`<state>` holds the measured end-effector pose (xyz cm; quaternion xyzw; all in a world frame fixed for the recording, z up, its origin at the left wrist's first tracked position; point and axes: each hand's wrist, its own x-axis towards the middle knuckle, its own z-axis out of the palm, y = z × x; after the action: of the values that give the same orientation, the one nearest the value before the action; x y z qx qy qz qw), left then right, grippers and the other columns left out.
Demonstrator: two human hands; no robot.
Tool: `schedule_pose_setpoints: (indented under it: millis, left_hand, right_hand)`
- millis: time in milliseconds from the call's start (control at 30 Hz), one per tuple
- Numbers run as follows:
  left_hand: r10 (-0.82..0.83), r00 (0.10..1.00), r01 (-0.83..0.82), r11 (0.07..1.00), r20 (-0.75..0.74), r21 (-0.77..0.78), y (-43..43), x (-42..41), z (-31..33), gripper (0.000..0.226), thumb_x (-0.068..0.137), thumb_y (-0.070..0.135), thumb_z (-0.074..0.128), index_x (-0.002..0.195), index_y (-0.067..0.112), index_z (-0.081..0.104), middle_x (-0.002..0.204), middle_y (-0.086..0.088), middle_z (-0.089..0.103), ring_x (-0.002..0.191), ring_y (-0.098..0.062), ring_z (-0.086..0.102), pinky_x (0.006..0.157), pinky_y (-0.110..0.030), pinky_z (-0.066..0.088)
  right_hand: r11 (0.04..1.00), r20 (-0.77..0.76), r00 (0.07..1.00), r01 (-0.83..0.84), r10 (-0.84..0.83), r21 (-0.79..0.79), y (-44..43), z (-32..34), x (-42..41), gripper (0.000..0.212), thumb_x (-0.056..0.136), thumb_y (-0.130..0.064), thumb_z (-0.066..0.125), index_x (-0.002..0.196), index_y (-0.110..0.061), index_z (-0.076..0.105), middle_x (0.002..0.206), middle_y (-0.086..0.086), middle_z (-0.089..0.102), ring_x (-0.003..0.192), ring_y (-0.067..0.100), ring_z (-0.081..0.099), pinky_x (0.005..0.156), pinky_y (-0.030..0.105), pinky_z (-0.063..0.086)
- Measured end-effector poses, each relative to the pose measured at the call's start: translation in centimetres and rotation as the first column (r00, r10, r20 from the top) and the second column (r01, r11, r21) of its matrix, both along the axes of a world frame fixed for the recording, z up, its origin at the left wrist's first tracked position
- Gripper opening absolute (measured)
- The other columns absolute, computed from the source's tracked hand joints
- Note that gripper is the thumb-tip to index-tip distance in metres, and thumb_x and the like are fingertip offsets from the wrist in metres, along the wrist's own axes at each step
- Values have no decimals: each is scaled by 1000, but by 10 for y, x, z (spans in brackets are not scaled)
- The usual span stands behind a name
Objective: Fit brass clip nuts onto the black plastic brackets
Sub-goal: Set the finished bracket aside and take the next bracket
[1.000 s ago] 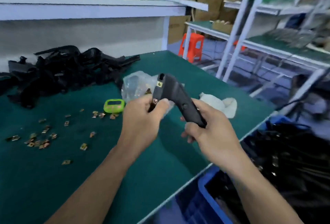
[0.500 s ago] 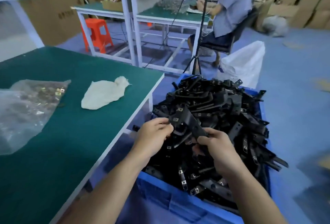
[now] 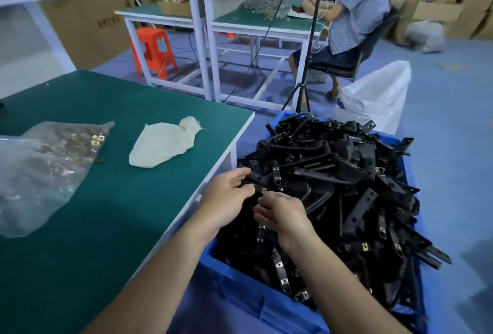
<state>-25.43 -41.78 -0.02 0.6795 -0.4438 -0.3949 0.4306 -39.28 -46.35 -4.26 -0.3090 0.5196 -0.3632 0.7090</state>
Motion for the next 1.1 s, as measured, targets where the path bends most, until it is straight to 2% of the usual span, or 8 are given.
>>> schedule_pose_setpoints:
  millis: [233,400,567,733,800,900,1000,1100]
  left_hand:
    - [342,939,-334,897,-24,-290,44,44,43,31,81,14,74,77,44,80,75,9,78,66,-5,73,62,-29,60]
    - [619,785,-548,719,35,-426,111,112,80,37,82,50,67,57,24,68,47,2,64,36,-12,57,37,-21,40]
    - [850,502,-707,509,160,-490,197,180,80,35,81,37,59,55,14,60,45,8,59,44,-13,55,48,-33,44]
    - [926,179,-819,328,333,-471,286,234,57,43,88,41,69,50,34,48,43,11,40,45,-14,37,47,-21,24]
    - [922,187,-836,330,340,-437,319,252,45,28,91,29,73,76,52,66,61,28,60,66,2,60,62,-10,39]
    - [853,109,-872,328,510,-363,362,280,21,48,93,26,71,139,31,59,121,11,70,114,4,57,99,-13,39]
    - [702,90,-931,312,707,-191,387,309,8,57,96,41,64,146,16,53,144,-5,58,140,-24,42,119,-39,32]
    - [644,195,-923,375,739,-84,391,334,4,50,95,49,61,138,22,62,142,0,61,135,-22,49,116,-37,34]
  right_hand:
    - [890,-16,969,-233,247,-392,48,68,92,24,88,0,54,83,-5,78,81,22,75,70,30,70,68,42,61]
    - [574,-291,813,-567,504,-591,100,110,167,20,72,-8,51,79,-10,70,63,11,68,55,23,63,58,39,58]
    - [215,-503,648,-710,573,-670,168,123,247,33,75,-11,44,75,-36,66,67,-20,67,61,-4,61,50,10,42]
    - [-58,-626,460,-775,630,-629,232,107,324,23,86,-10,56,70,-24,65,66,-12,67,62,-3,59,59,19,41]
    - [-113,-609,426,-751,669,-650,255,99,354,26,81,-6,55,90,-24,73,82,-14,73,77,-6,64,66,10,43]
    - [-148,-627,436,-734,646,-663,276,85,397,35,83,-8,60,111,-25,72,95,-16,72,84,-5,63,71,0,39]
    - [-125,-676,454,-771,581,-625,277,74,438,44,89,-11,60,131,-25,62,101,-9,67,82,-9,60,66,3,36]
    - [-95,-723,484,-796,492,-597,272,72,480,53,94,-16,60,145,-24,50,138,2,50,121,16,51,89,22,33]
